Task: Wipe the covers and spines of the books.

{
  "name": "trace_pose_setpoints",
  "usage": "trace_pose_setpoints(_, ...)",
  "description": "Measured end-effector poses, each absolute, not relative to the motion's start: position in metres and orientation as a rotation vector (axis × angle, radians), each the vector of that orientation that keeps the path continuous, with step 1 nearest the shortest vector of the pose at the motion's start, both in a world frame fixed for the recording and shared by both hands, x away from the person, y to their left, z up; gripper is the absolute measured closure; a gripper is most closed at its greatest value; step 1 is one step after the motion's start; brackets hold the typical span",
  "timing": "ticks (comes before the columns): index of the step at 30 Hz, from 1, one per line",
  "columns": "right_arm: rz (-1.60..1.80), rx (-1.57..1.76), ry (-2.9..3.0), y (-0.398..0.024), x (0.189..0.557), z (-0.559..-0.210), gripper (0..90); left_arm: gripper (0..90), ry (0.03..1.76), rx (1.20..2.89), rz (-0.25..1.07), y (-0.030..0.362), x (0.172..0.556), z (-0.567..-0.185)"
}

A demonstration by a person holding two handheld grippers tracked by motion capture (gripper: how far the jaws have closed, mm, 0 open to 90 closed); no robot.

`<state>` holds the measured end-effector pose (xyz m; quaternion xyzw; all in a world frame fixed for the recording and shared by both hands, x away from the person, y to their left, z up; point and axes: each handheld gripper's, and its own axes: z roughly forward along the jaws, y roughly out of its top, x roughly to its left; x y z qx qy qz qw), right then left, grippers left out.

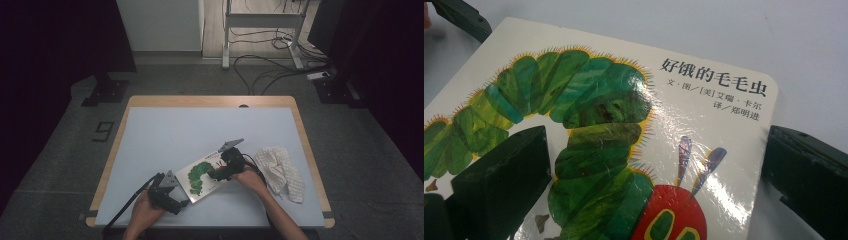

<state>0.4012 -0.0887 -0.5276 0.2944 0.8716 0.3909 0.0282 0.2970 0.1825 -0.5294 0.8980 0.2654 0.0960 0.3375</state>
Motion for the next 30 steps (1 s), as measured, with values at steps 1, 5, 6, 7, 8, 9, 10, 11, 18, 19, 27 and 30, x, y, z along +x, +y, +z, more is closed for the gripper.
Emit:
trace_pose_setpoints(1, 1.206, 0.908, 2.688, -0.089, 0.401, -0.527, 0.0, 0.0, 0.692, 2.341, 0.251, 0.183, 0.297, -0.529)
trace_pose_setpoints(5, 1.236, 0.945, 2.678, -0.092, 0.402, -0.526, 3.3, 0.0, 0.693, 2.341, 0.251, 0.183, 0.297, -0.529)
trace_pose_setpoints(6, 1.243, 0.95, 2.675, -0.093, 0.401, -0.526, 3.5, 0.0, 0.693, 2.341, 0.251, 0.183, 0.297, -0.529)
trace_pose_setpoints(7, 1.25, 0.952, 2.674, -0.093, 0.401, -0.525, 3.5, 0.0, 0.692, 2.34, 0.25, 0.183, 0.297, -0.529)
trace_pose_setpoints(8, 1.256, 0.949, 2.668, -0.094, 0.4, -0.523, 3.5, 0.0, 0.692, 2.34, 0.25, 0.183, 0.297, -0.529)
trace_pose_setpoints(9, 1.262, 0.951, 2.663, -0.094, 0.399, -0.521, 3.5, 0.0, 0.692, 2.34, 0.25, 0.183, 0.297, -0.529)
trace_pose_setpoints(10, 1.266, 0.949, 2.659, -0.095, 0.399, -0.519, 3.5, 0.0, 0.692, 2.34, 0.25, 0.183, 0.297, -0.529)
trace_pose_setpoints(11, 1.275, 0.951, 2.651, -0.095, 0.398, -0.517, 3.6, 0.0, 0.692, 2.34, 0.25, 0.183, 0.297, -0.529)
trace_pose_setpoints(18, 1.334, 0.967, 2.626, -0.101, 0.392, -0.503, 4.3, 0.0, 0.691, 2.341, 0.25, 0.183, 0.297, -0.529)
trace_pose_setpoints(19, 1.343, 0.965, 2.624, -0.102, 0.392, -0.502, 4.3, 0.0, 0.692, 2.341, 0.251, 0.183, 0.297, -0.529)
trace_pose_setpoints(27, 1.394, 1.004, 2.615, -0.112, 0.383, -0.498, 7.1, 0.0, 0.689, 2.343, 0.251, 0.183, 0.297, -0.529)
trace_pose_setpoints(30, 1.385, 1.015, 2.625, -0.114, 0.38, -0.498, 7.7, 0.0, 0.689, 2.343, 0.251, 0.183, 0.297, -0.529)
